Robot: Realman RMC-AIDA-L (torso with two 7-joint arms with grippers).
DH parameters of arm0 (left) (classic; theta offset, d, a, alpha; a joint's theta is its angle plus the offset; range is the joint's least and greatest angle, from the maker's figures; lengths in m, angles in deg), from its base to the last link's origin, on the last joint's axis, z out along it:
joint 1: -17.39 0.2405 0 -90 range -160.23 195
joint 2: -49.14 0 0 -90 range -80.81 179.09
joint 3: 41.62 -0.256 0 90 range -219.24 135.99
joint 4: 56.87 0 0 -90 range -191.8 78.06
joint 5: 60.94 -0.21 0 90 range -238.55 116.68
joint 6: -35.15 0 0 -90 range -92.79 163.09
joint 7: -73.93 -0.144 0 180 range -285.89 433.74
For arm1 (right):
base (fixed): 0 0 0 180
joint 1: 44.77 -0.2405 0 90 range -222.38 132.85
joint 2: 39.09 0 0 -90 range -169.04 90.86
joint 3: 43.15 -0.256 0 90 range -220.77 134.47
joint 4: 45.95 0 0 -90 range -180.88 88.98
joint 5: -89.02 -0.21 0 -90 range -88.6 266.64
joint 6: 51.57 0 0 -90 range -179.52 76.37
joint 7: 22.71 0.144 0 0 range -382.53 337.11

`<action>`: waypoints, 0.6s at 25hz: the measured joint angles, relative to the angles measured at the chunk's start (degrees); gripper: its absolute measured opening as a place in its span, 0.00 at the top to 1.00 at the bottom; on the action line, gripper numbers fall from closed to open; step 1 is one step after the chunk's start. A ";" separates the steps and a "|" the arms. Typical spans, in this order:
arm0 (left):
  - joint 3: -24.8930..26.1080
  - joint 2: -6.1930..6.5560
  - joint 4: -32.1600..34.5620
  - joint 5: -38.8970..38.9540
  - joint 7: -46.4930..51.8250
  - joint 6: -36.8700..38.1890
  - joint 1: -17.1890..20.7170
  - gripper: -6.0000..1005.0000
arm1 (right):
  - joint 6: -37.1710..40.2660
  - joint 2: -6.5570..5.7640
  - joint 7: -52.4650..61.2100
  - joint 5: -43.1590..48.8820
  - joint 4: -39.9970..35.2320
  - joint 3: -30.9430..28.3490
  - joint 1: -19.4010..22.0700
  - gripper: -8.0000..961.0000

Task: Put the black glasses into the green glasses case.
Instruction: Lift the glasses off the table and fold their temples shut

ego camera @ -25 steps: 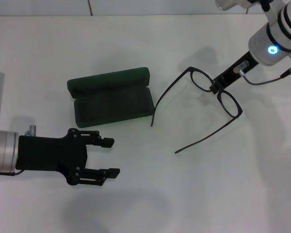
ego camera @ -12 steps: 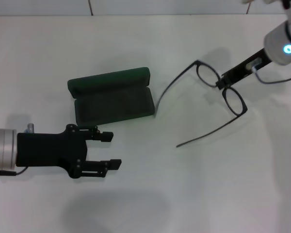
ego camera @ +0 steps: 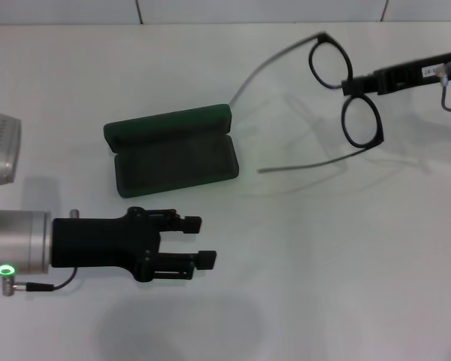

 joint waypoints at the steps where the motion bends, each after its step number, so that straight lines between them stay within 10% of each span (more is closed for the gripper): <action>1: -0.10 -0.06 -0.57 0.12 0.26 0.20 -0.37 0.27 | 0.01 0.08 -2.36 -2.44 0.39 -0.28 0.76 0.93; 15: -0.12 -0.23 -10.02 7.10 0.15 1.48 -4.88 0.42 | 2.15 2.44 -34.55 -33.45 18.77 0.25 3.54 0.93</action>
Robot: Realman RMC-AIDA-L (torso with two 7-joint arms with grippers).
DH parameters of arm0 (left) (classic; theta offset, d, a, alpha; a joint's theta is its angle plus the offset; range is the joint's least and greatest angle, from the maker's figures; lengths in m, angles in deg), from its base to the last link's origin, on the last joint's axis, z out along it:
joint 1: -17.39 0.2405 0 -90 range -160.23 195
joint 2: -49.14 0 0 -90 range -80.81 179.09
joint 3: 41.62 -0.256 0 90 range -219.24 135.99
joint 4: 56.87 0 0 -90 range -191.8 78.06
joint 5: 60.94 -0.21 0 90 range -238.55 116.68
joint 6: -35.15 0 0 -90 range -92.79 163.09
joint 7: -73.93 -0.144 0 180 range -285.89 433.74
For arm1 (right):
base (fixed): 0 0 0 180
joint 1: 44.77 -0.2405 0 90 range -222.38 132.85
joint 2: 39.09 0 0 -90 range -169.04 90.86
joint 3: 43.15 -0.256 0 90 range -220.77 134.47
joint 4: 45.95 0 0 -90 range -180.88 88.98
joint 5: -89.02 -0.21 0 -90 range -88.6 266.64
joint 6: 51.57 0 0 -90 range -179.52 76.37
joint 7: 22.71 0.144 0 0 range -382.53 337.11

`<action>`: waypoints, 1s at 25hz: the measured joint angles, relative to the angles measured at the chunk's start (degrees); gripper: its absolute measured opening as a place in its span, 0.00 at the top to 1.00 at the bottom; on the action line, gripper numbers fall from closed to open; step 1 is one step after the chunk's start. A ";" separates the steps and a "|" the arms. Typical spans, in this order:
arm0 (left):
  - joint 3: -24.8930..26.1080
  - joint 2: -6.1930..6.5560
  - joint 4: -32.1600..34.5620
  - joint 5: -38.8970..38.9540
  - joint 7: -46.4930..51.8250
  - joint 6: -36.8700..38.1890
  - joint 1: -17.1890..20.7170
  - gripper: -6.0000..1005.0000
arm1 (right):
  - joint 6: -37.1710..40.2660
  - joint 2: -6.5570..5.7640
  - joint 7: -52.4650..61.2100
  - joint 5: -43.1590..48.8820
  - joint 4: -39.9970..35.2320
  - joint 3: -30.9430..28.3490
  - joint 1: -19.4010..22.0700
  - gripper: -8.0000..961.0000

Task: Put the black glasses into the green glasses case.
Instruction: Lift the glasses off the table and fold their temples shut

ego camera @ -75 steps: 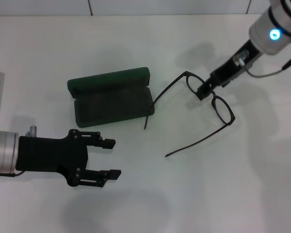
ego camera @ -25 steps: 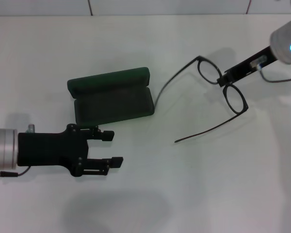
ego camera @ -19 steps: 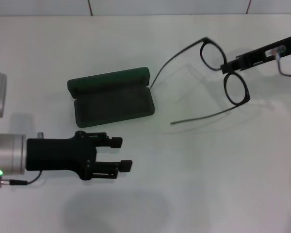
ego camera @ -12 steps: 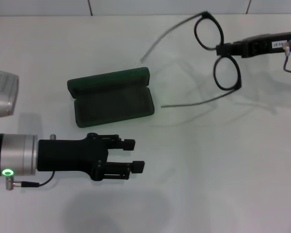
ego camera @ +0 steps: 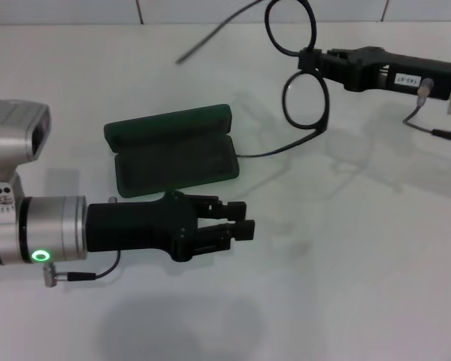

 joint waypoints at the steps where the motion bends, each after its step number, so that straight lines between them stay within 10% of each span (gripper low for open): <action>1: -0.04 0.01 -0.58 0.21 -0.17 0.07 -0.35 0.45 | 0.85 0.10 -2.57 -2.17 2.03 0.09 -0.07 0.93; 15: -0.07 -0.10 -2.89 0.38 -0.06 0.65 -3.38 1.00 | 1.53 0.25 -12.63 -10.08 10.13 6.06 -0.76 0.93; 25: 0.04 0.01 -3.03 2.64 0.28 2.79 -4.12 0.99 | 1.50 0.25 -14.27 -10.02 9.74 9.24 -0.73 0.93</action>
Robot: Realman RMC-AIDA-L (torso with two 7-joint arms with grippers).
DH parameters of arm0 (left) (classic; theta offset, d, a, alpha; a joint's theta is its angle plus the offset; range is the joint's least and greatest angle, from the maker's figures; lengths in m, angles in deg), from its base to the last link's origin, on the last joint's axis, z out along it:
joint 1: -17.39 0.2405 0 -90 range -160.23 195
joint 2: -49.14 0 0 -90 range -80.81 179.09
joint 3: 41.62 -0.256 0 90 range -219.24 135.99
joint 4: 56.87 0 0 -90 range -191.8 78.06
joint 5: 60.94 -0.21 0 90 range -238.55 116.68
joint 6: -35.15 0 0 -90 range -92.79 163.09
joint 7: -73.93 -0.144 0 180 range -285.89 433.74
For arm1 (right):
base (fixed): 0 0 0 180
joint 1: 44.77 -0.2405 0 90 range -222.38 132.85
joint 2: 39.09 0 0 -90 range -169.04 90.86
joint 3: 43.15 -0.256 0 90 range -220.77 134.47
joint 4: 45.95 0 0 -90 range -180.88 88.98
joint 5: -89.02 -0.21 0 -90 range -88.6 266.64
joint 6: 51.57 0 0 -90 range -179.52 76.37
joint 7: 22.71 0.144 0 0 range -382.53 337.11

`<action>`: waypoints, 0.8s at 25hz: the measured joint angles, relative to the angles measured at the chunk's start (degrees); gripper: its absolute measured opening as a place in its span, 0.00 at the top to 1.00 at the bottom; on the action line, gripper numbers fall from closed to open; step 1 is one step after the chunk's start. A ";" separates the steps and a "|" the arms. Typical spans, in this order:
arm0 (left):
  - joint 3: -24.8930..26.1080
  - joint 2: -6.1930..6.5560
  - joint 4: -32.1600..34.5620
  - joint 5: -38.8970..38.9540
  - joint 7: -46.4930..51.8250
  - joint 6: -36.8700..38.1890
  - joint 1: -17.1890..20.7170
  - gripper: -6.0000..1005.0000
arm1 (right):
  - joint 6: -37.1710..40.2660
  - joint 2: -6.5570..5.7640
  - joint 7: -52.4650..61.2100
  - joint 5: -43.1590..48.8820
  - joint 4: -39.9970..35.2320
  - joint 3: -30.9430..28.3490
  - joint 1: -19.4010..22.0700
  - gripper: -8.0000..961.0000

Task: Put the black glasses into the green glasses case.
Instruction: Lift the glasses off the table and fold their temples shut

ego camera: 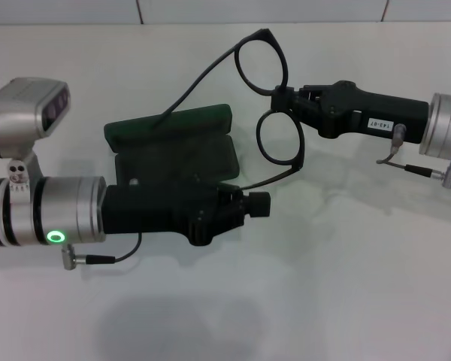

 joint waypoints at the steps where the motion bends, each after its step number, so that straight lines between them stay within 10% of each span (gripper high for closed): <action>1: -0.01 0.06 0.00 0.29 0.02 0.00 -0.01 0.99 | -0.03 0.00 -0.11 0.05 -0.02 0.16 0.02 0.93; 20: -0.04 0.52 0.87 1.52 1.37 -0.30 -3.77 0.99 | 2.39 -0.17 -2.27 0.23 -3.48 11.08 0.63 0.93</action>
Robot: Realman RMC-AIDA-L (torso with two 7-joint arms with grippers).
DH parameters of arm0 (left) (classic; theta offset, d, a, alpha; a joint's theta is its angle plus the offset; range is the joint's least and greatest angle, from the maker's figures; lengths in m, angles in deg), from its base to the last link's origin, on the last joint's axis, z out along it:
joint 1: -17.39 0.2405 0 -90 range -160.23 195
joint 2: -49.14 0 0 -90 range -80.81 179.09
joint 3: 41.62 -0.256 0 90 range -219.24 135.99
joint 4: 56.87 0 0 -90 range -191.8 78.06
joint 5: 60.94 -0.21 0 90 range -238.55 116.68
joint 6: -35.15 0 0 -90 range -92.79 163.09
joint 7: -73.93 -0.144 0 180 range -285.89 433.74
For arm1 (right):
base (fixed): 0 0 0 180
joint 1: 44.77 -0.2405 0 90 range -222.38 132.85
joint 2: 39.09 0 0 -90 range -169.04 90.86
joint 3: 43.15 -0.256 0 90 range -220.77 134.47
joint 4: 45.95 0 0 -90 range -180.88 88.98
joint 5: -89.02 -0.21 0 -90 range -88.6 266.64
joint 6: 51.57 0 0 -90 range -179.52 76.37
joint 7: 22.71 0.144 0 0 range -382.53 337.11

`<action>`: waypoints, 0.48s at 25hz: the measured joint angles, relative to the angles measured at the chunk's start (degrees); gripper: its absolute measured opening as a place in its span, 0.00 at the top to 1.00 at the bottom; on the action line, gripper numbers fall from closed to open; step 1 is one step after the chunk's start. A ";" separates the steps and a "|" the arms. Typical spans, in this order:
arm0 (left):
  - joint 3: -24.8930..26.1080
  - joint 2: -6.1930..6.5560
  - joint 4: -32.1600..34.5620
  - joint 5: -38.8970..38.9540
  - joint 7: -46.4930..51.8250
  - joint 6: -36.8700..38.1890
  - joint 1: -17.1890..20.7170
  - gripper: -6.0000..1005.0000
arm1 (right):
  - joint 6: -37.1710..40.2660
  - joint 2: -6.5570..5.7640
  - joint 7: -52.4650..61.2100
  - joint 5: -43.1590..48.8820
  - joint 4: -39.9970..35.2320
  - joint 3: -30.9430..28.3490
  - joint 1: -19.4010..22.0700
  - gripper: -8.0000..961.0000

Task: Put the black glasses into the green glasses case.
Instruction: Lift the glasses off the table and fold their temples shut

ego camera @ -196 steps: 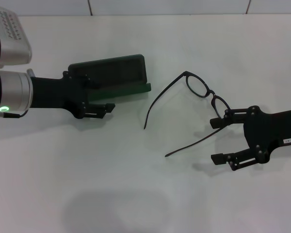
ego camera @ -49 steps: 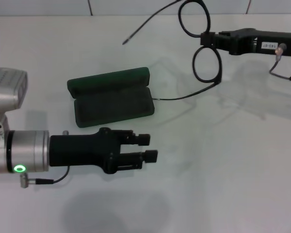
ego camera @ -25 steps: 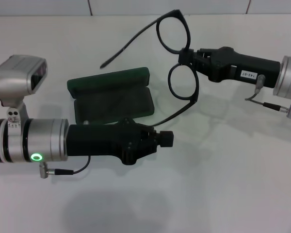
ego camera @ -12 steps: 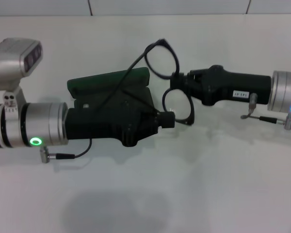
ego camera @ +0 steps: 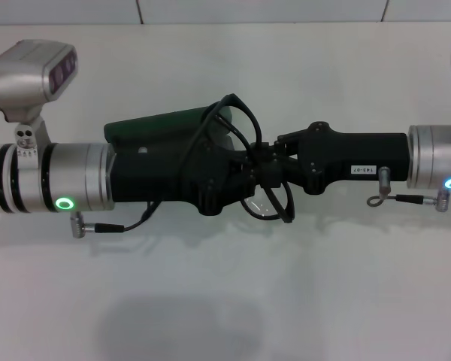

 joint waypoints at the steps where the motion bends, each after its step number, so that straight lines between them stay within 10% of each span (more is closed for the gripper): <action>1: 0.04 0.00 0.00 0.01 0.00 -0.02 0.00 0.99 | 0.24 0.00 -0.07 0.00 -0.01 0.01 0.00 0.93; 12: 0.23 -0.01 0.00 0.05 0.02 -0.80 -0.02 0.99 | 1.94 -0.02 -1.42 0.24 -0.14 0.19 -0.01 0.93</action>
